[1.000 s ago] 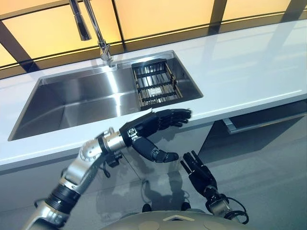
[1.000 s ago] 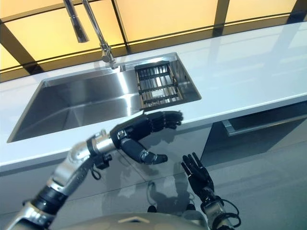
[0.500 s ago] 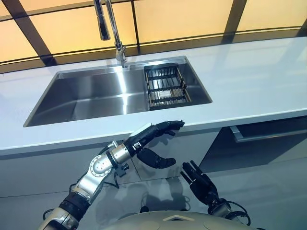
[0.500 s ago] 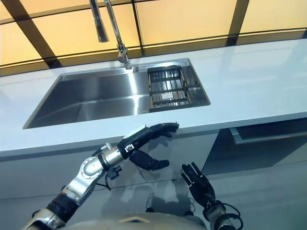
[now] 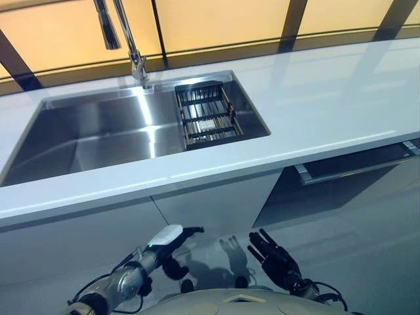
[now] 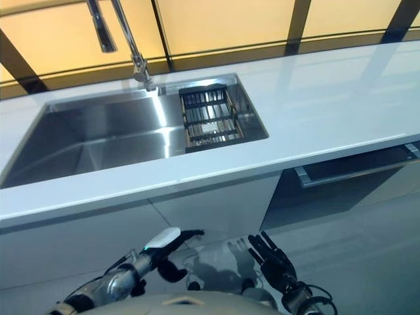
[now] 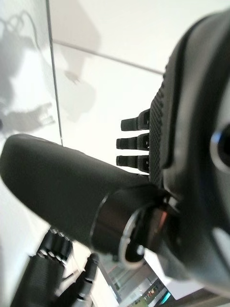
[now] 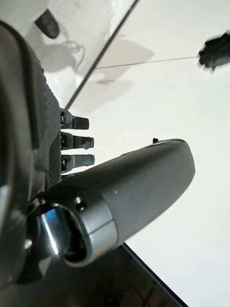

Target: Pick up plates and place into dishwasher.

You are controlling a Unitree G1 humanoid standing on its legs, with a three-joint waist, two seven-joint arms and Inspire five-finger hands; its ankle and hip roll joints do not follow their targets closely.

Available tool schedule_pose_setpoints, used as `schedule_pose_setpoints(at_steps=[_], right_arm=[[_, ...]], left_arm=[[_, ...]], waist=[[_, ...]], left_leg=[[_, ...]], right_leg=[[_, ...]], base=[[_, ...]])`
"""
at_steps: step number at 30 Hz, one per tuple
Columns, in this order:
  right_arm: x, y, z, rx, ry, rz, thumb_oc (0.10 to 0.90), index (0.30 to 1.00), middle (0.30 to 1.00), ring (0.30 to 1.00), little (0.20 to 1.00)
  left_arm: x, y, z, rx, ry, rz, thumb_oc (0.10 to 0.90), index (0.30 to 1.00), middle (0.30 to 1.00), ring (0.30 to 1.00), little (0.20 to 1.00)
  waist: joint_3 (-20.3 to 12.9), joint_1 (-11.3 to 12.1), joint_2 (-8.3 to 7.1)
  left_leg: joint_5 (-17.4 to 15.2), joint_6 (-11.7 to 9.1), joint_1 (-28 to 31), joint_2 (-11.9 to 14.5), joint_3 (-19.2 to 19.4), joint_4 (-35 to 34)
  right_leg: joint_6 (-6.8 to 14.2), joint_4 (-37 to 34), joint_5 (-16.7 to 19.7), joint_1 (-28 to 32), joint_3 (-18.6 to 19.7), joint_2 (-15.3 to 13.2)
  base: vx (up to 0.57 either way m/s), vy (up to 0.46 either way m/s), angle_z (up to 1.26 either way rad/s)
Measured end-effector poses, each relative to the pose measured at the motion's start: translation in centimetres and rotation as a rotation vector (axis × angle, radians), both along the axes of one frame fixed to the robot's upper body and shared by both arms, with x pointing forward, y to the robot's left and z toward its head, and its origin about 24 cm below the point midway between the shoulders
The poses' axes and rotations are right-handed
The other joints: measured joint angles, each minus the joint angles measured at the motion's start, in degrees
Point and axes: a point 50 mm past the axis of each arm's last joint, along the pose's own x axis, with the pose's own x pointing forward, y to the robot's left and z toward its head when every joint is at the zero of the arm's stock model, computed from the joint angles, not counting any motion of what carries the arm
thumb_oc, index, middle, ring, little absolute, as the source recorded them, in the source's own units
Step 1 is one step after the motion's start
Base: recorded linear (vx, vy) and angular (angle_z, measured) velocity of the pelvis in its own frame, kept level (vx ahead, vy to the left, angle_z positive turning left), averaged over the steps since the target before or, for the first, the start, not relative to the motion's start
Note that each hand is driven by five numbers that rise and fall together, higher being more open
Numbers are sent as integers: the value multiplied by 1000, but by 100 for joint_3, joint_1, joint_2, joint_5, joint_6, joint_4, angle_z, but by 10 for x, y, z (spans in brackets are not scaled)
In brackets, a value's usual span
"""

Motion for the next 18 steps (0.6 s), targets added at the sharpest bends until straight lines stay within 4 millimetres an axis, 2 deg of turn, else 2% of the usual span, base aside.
schedule_pose_setpoints(at_steps=[5,9,12,17,18], right_arm=[[6,3,1,2,-17,21,800,900,900,900,900],[2,4,-1,-7,1,44,800,900,900,900,900],[0,4,-1,-9,8,43,800,900,900,900,900],[-1,4,-2,-21,15,69,800,900,900,900,900],[-1,5,-2,-36,24,101,800,900,900,900,900]], left_arm=[[2,-8,8,-88,-96,5,800,900,900,900,900],[7,-13,19,-158,-180,-17,800,900,900,900,900],[10,-18,21,-190,-160,-10,800,900,900,900,900],[10,-11,-2,-208,48,273,800,900,900,900,900],[4,-1,-15,-175,163,397,800,900,900,900,900]], waist=[[58,-5,55],[71,14,72],[78,6,83],[91,3,66],[85,4,55]], left_leg=[[-60,58,104,-70,7,-2],[-77,72,95,-62,10,-3],[-76,68,95,-53,11,-3],[-88,53,94,-42,45,-3],[-90,52,99,-41,43,-2]], right_leg=[[31,0,-30,108,21,-67],[34,1,-33,88,31,-64],[33,0,-33,87,33,-59],[33,-1,-33,86,76,-52],[30,-1,-35,76,78,-51]], base=[[11,19,1],[0,0,0],[0,0,0],[-6,-7,-4],[0,0,0]])
